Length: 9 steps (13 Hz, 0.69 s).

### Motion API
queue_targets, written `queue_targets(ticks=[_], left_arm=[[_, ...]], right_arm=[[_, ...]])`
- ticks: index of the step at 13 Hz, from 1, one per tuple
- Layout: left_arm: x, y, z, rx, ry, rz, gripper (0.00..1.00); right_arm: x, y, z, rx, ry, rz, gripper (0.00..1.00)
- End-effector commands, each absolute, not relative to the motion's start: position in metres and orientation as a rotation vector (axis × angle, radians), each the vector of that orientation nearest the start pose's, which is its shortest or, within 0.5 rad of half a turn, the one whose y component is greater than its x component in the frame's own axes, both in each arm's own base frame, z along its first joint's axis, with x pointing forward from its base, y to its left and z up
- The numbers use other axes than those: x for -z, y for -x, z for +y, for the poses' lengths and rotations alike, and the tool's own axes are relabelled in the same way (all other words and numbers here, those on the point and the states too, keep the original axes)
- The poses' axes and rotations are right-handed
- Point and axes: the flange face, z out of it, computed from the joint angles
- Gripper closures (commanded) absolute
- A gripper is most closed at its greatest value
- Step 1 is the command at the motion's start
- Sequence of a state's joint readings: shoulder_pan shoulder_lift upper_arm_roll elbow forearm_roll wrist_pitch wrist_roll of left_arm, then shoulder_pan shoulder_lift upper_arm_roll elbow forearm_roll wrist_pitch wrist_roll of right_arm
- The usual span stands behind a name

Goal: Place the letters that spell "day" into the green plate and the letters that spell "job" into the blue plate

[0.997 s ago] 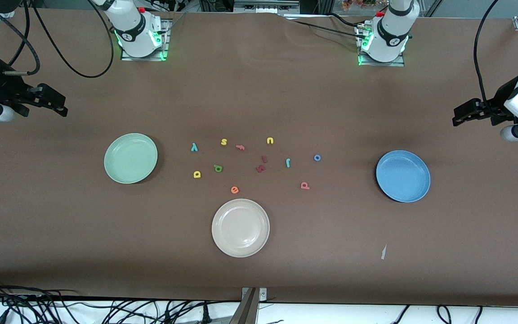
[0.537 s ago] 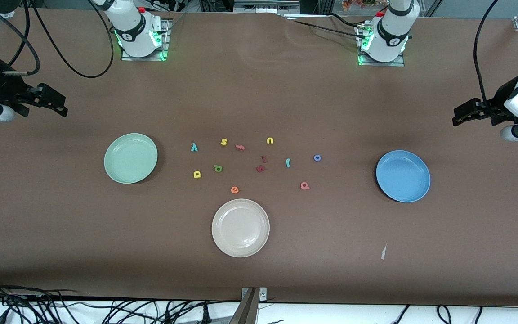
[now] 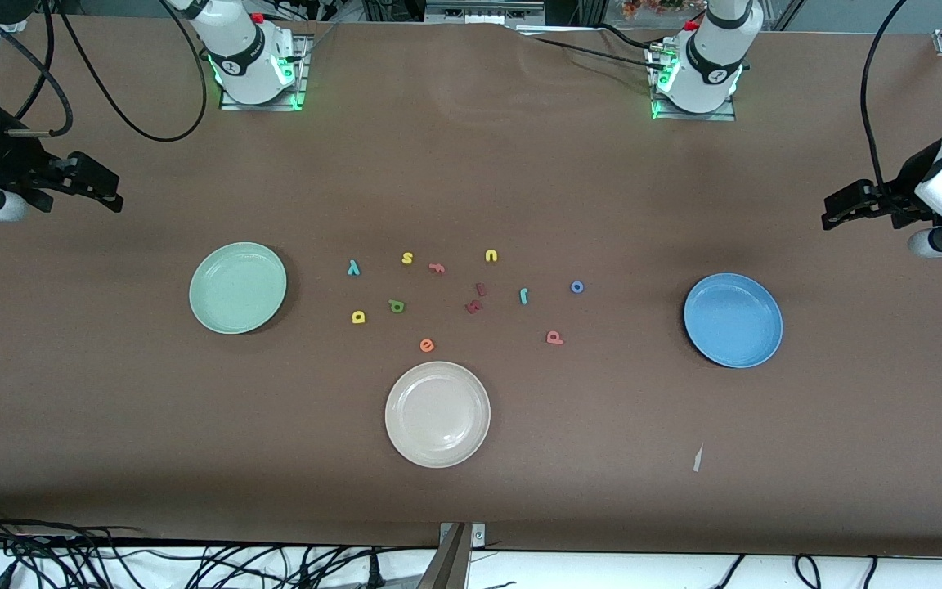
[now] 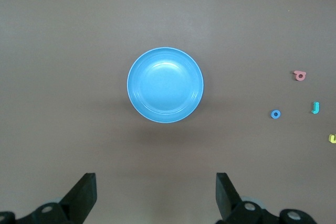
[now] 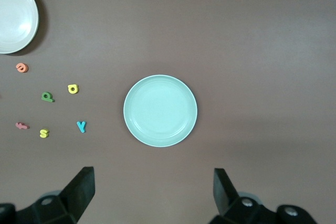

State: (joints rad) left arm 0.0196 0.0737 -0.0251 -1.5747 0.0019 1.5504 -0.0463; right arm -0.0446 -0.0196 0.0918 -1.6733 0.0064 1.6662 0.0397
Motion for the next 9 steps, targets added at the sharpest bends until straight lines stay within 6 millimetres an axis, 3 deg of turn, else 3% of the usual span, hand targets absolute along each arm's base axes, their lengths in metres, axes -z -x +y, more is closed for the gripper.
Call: queue_targets(ticks=[1,9], left_arm=[[-0.5802,-0.5687,-0.0035,-0.165,3.157,-0.032,0.0],[-0.5801,-0.5727,-0.0042,-0.155,3.156,-0.03,0.0]], right_arm=[[-0.5972,-0.5536,0.0304,0.013,3.125,0.005,0.0],[-0.5966,-0.5528,0.0329,0.01,3.125,0.0,0.0]])
